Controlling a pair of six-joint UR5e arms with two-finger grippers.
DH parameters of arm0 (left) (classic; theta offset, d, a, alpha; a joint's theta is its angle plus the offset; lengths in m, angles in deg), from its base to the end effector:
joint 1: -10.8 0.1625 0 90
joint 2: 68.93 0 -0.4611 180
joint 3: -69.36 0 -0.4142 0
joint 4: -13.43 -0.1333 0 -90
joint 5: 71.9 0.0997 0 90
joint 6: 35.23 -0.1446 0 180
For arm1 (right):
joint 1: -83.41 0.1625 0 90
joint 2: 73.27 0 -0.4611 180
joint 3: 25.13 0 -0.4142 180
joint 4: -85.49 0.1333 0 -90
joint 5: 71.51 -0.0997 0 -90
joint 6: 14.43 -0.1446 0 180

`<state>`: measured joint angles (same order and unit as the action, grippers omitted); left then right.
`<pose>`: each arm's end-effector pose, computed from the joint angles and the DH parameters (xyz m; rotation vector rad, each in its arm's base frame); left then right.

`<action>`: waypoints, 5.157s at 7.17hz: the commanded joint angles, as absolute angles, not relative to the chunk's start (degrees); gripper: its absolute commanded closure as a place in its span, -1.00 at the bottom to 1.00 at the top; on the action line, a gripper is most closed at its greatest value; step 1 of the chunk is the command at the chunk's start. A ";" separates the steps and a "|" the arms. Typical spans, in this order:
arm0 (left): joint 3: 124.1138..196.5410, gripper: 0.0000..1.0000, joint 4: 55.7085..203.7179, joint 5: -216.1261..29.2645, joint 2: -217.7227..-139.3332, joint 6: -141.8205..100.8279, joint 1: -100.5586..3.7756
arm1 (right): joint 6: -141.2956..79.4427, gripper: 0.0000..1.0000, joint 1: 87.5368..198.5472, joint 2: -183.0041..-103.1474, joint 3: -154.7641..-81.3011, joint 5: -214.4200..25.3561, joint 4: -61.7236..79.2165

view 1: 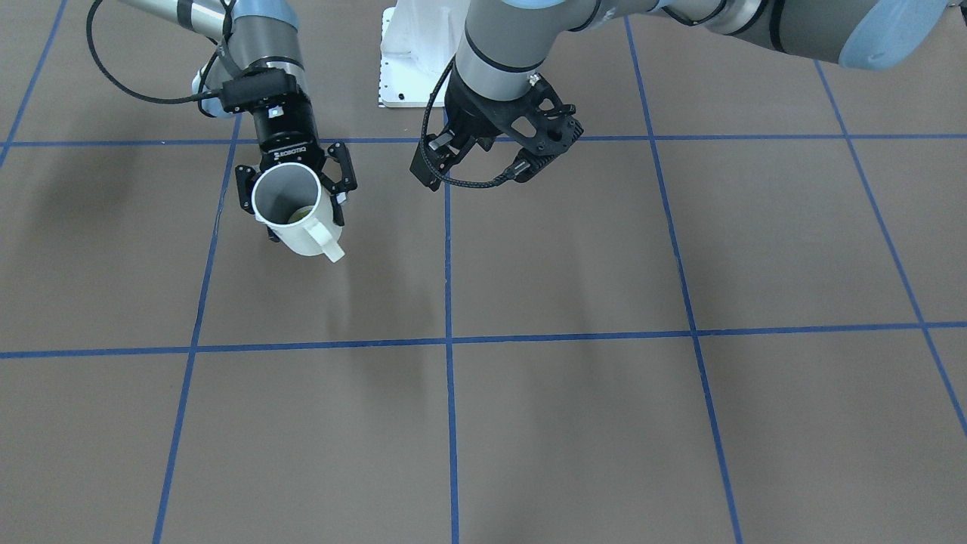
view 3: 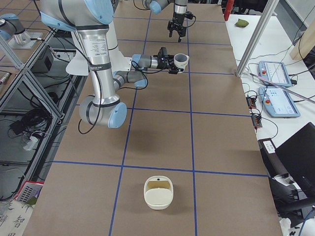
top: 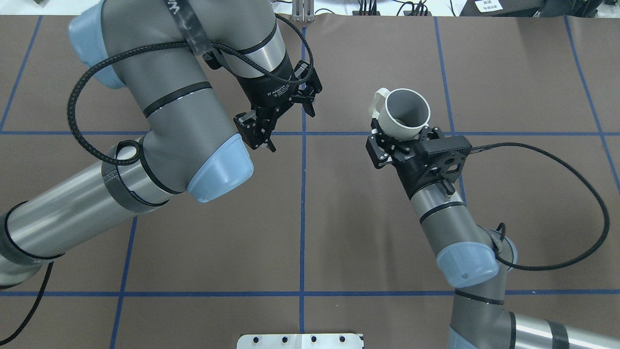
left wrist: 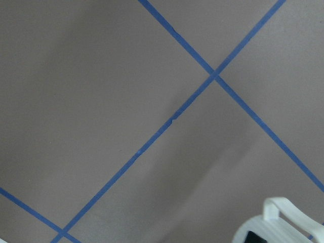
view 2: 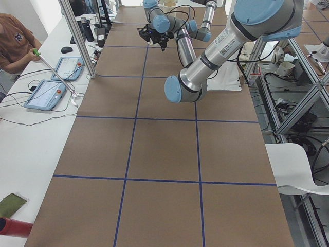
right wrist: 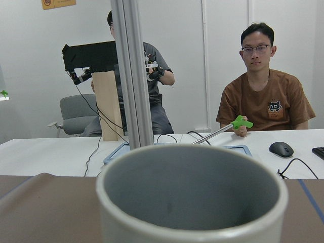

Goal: Left arm hands cup to right arm to dump lemon

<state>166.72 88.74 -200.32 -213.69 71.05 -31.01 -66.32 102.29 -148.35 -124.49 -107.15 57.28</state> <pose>0.5086 -0.5132 0.0656 -0.4469 0.9304 -0.6474 -0.4744 -0.4273 0.3440 1.3023 -0.8359 0.4439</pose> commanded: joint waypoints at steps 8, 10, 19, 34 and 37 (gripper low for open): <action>166.21 -1.00 88.93 -200.31 -212.81 70.86 -30.51 | -74.89 0.50 116.88 -170.46 -123.30 -119.30 69.99; 166.21 -1.00 88.93 -200.31 -212.81 70.95 -30.42 | -81.30 0.71 120.91 -177.40 -121.64 -124.56 79.20; 166.30 -1.00 88.93 -200.31 -213.07 71.65 -30.07 | -104.55 0.69 152.48 -186.57 -104.14 -163.85 107.47; 166.56 -1.00 88.15 -197.76 -214.39 71.91 -29.71 | -170.05 0.64 156.10 -182.78 -88.93 -165.99 125.74; 167.01 -1.00 84.45 -197.32 -215.62 71.30 -29.98 | -175.35 0.64 156.36 -181.90 -88.67 -165.99 126.36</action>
<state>166.95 85.17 -197.49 -215.41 71.57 -29.88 -174.05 156.18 -182.04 -88.76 -165.99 126.20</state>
